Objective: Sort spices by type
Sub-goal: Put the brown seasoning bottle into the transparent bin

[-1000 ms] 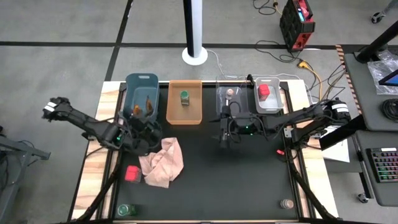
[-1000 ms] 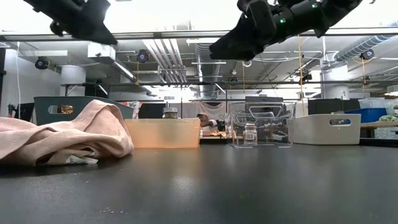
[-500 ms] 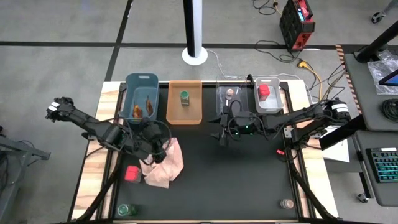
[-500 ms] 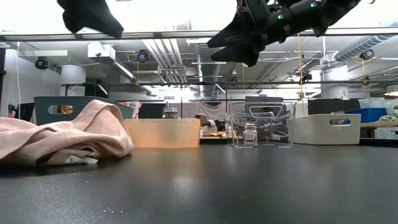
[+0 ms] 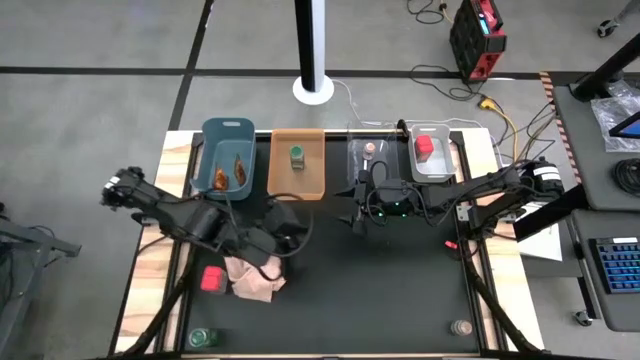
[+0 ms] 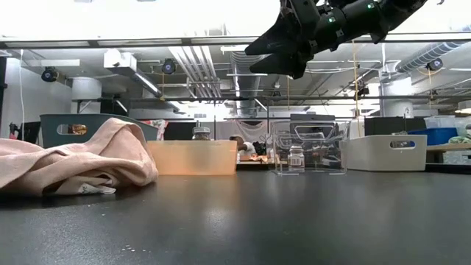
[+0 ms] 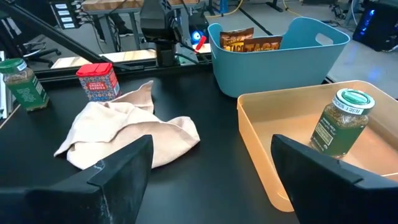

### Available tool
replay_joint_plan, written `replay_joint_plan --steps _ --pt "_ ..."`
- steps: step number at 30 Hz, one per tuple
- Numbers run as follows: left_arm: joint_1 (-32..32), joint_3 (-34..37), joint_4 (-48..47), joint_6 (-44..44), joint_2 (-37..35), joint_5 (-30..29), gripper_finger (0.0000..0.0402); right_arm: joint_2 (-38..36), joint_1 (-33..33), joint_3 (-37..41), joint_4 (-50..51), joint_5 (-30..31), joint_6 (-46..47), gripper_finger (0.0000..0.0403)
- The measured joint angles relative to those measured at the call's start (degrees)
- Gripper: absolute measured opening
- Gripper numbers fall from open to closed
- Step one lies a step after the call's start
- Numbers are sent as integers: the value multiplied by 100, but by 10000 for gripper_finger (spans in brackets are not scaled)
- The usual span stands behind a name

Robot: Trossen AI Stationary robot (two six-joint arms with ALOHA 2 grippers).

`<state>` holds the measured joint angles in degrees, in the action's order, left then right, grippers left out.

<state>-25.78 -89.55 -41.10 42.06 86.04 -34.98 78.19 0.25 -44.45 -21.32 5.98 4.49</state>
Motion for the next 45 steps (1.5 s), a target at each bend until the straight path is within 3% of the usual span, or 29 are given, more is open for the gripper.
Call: replay_joint_plan --steps 5,9,10,11,13,16,19,23,28,33,38,45 --pt "0 -1997 3 0 1164 2 89 0 0 0 0 0 0 315" --pt "0 -4051 8 0 2302 1 89 0 0 0 0 -1 1 307" --pt "-1 -4541 81 -4 2610 0 89 0 0 0 0 0 0 305" --pt "6 -4506 752 -51 2734 -56 89 0 0 0 6 -1 0 303" --pt "38 -3615 3336 -675 2612 -263 89 0 0 -7 33 1 0 299" --pt "333 -2604 7247 -1420 2739 -25 89 0 0 -13 98 -8 -4 294" --pt "612 -1917 9282 -1633 2788 190 89 0 9 -13 144 -18 -1 290" --pt "925 -1156 9018 -1737 2321 250 89 0 13 -13 153 -17 0 286" --pt "1315 43 7566 -1759 992 183 89 0 13 -13 137 1 -1 291" --pt "1392 1399 6799 -1761 -290 192 89 0 13 -13 131 0 -4 305" --pt "1352 2778 6535 -1763 -1402 314 89 0 13 -13 135 2 -5 317" --pt "1177 4056 6522 -1762 -2173 577 89 0 13 -15 133 1 0 327"
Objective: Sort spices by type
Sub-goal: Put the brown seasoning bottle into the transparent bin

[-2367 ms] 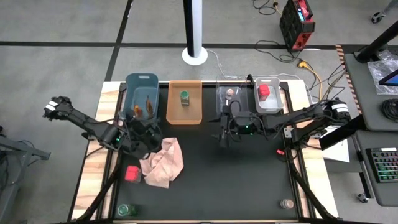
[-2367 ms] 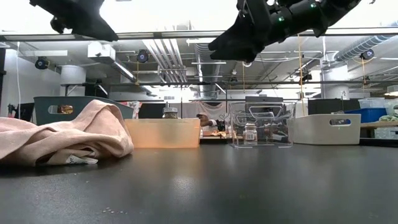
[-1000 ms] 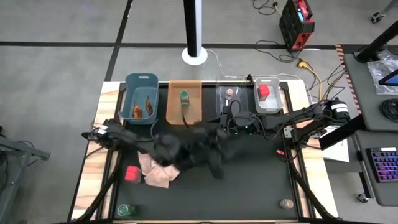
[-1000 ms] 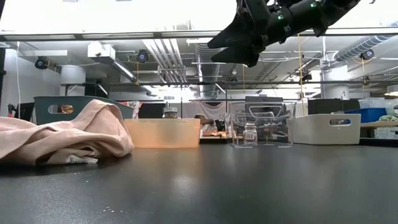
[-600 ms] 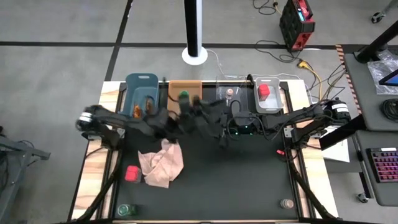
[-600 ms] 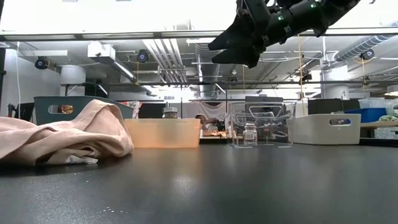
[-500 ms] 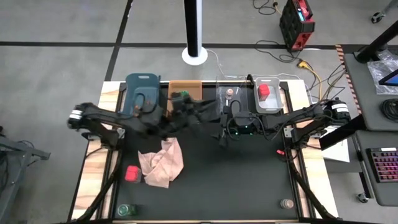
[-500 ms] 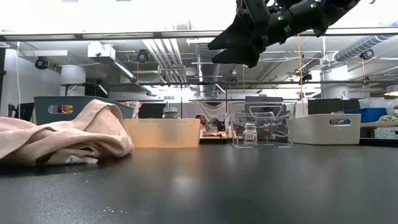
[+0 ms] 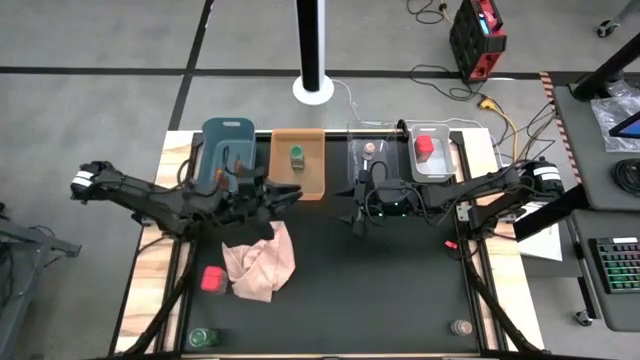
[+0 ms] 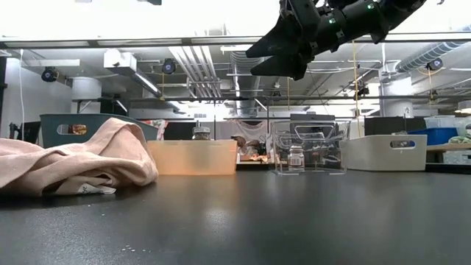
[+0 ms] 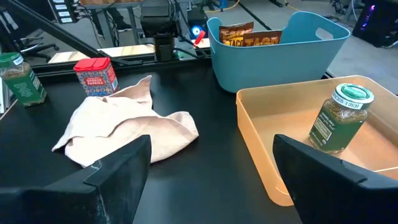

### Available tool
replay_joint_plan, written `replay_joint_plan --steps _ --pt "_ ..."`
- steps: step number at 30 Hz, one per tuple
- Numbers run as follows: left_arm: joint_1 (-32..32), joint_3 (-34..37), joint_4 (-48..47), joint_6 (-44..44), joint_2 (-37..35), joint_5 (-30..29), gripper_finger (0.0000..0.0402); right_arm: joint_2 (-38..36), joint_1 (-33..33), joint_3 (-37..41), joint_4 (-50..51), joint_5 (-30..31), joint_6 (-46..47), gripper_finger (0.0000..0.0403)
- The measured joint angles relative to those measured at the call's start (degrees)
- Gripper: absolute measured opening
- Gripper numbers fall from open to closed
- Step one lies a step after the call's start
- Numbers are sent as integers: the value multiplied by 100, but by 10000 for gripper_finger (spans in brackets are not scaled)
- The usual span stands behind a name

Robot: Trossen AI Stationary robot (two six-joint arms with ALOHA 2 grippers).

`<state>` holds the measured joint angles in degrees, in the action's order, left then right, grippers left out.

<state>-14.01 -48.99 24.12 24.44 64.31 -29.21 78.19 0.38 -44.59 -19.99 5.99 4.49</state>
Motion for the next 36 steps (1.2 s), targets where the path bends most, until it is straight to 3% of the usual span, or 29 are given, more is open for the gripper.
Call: replay_joint_plan --steps 4,9,17,36 --pt "-77 211 -60 0 -138 0 89 0 0 0 0 1 -1 331" --pt "-98 -12 -10 1 -169 -3 89 0 0 1 0 0 -1 330" --pt "-97 -362 -210 1 129 -9 89 0 0 0 0 1 0 316" --pt "-135 -370 -230 0 946 -13 89 0 0 1 0 1 0 291"
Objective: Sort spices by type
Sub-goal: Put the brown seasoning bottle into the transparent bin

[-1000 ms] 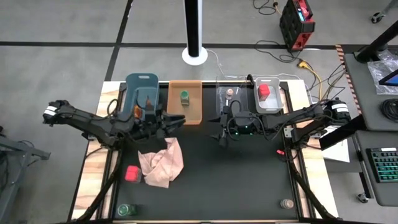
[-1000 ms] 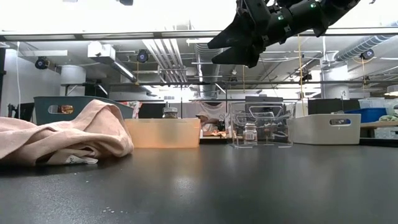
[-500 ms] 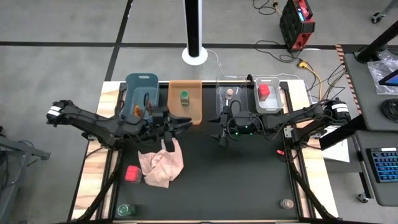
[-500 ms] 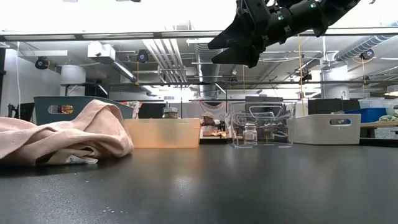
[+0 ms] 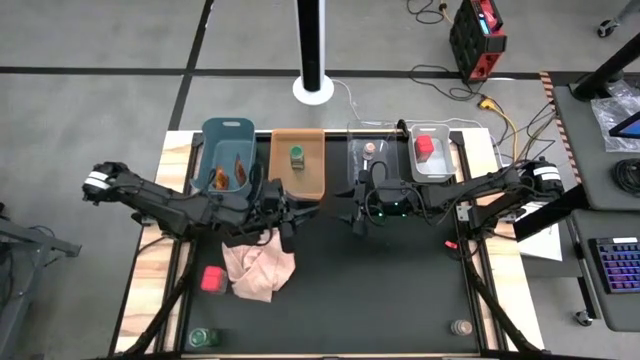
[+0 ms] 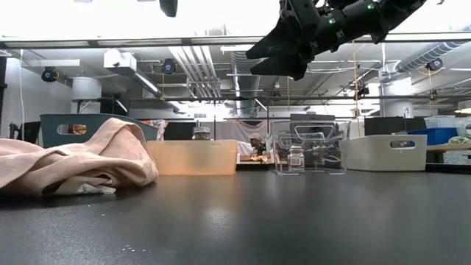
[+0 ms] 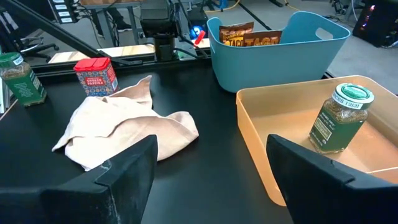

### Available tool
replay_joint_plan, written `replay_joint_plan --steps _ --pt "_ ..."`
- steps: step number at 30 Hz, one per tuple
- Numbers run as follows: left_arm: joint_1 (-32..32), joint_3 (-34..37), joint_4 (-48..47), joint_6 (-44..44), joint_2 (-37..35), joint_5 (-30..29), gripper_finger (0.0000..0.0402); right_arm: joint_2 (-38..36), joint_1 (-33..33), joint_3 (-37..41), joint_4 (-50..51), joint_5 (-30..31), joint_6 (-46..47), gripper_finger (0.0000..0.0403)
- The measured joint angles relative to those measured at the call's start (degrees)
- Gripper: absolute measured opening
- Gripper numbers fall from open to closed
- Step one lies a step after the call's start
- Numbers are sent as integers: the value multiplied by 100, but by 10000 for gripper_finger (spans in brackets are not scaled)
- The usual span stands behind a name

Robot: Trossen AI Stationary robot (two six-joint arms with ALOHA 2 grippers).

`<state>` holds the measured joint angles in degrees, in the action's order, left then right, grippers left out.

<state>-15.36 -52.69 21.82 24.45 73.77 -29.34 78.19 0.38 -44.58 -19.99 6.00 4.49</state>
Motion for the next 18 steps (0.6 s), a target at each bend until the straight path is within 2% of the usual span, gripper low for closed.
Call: replay_joint_plan --steps 6,13,18 --pt "-46 0 -41 1 21 0 89 0 0 -2 0 0 0 305" --pt "25 168 -802 0 -316 -24 89 0 1 0 0 0 1 322" --pt "15 214 -891 4 -308 -6 89 0 0 0 0 0 2 330"
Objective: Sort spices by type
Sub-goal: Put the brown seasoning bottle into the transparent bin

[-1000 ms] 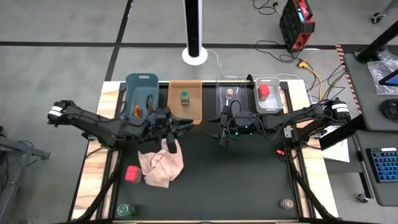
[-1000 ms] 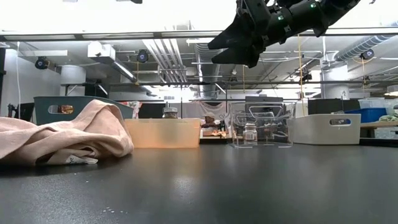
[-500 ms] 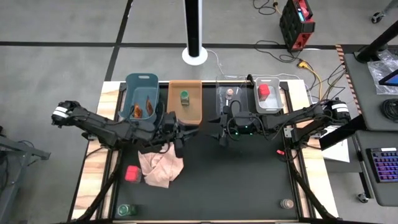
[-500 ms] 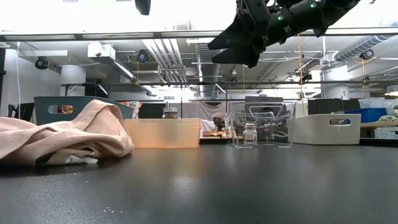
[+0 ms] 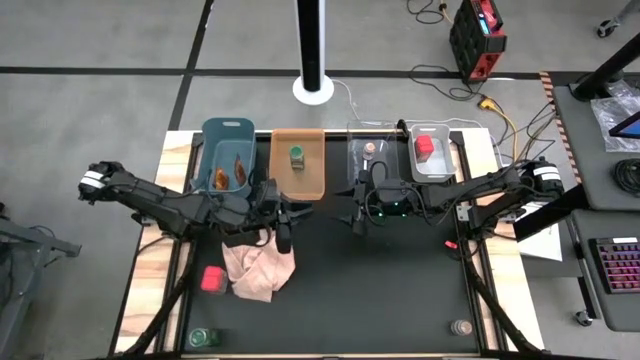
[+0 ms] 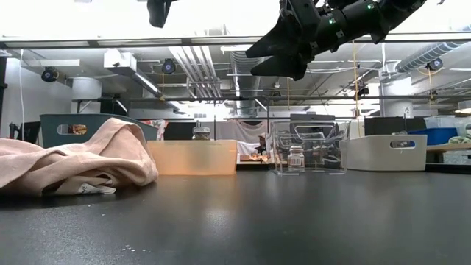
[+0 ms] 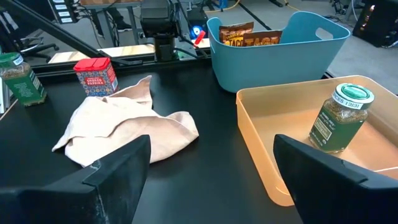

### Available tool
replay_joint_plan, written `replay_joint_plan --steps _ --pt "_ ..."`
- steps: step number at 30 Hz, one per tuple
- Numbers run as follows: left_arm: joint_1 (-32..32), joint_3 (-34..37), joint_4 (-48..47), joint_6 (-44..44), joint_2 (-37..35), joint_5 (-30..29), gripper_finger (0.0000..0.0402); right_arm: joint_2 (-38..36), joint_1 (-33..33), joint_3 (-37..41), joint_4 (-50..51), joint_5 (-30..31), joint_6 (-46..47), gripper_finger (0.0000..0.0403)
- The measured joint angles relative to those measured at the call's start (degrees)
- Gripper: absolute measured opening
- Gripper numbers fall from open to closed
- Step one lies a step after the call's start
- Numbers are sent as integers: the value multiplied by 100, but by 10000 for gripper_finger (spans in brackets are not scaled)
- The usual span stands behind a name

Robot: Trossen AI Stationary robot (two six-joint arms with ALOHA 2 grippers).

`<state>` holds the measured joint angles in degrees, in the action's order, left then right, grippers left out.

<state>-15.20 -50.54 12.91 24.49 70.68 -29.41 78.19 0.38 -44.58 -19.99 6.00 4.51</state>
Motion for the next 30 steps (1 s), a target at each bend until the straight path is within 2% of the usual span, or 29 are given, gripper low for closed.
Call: replay_joint_plan --steps 3,9,13,22,30 --pt "4 -11 -39 -214 53 -10 89 0 0 -2 0 0 -2 333" --pt "-31 28 -72 -1444 47 -138 89 0 0 0 0 0 -2 329" --pt "-52 83 -168 -1854 84 -137 89 0 0 0 -2 0 -2 321" --pt "-55 89 -2261 -956 -214 -114 89 0 2 0 0 0 0 305" --pt "-49 89 -4208 -225 -806 -405 89 0 2 0 0 0 -2 297"
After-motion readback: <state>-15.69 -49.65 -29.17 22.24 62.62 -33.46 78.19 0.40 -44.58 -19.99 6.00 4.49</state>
